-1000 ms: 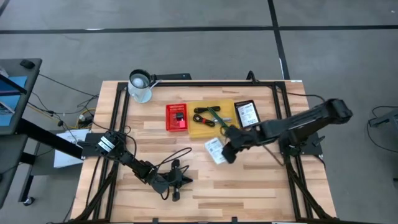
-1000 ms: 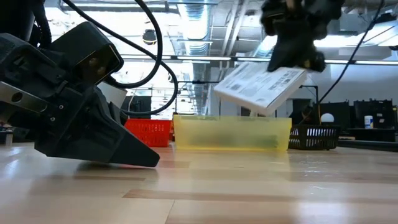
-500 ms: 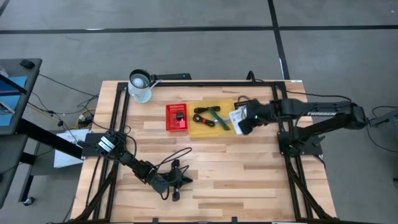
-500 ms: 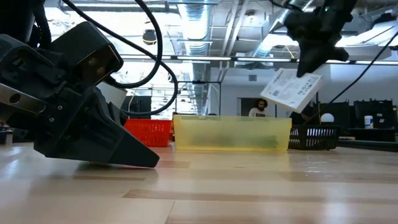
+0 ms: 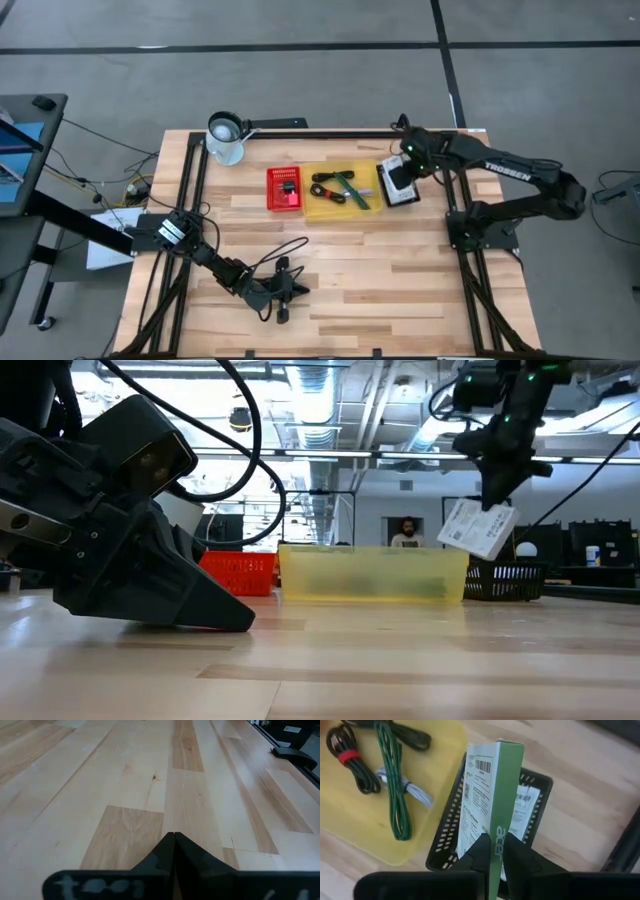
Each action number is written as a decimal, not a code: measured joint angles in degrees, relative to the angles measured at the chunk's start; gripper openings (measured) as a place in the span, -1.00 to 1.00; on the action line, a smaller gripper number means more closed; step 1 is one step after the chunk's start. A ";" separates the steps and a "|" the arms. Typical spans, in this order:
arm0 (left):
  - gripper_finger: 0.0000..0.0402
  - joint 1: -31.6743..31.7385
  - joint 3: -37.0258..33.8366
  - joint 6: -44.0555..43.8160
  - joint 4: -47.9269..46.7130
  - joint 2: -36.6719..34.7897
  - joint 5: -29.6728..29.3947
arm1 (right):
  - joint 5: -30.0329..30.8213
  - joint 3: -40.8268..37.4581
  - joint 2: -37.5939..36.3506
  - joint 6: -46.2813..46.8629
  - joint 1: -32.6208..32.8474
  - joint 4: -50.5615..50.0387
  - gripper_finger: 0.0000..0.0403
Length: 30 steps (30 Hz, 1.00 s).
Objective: Pick and place items into bin
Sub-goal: Put the white card reader box into the black bin, then return to Home Position
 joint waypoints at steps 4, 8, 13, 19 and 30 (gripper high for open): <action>-1.00 0.00 -0.58 -0.02 0.74 0.00 -0.01 | -3.44 0.00 2.40 -2.07 -2.46 0.01 -0.85; -1.00 0.00 -0.89 -0.12 1.07 0.00 -0.06 | -5.54 0.00 5.01 -2.75 -3.46 -0.06 -0.85; -1.00 0.00 -0.92 -0.22 1.06 0.00 -0.02 | -5.39 0.00 7.32 -2.78 -3.80 0.18 -0.72; -1.00 0.00 -0.92 -0.33 1.01 -0.02 -0.02 | -4.70 0.00 7.68 -3.22 -3.55 0.64 -0.47; -1.00 0.02 -1.07 0.30 1.30 -0.36 -1.06 | -4.26 0.04 4.95 -5.33 -3.49 1.01 -0.11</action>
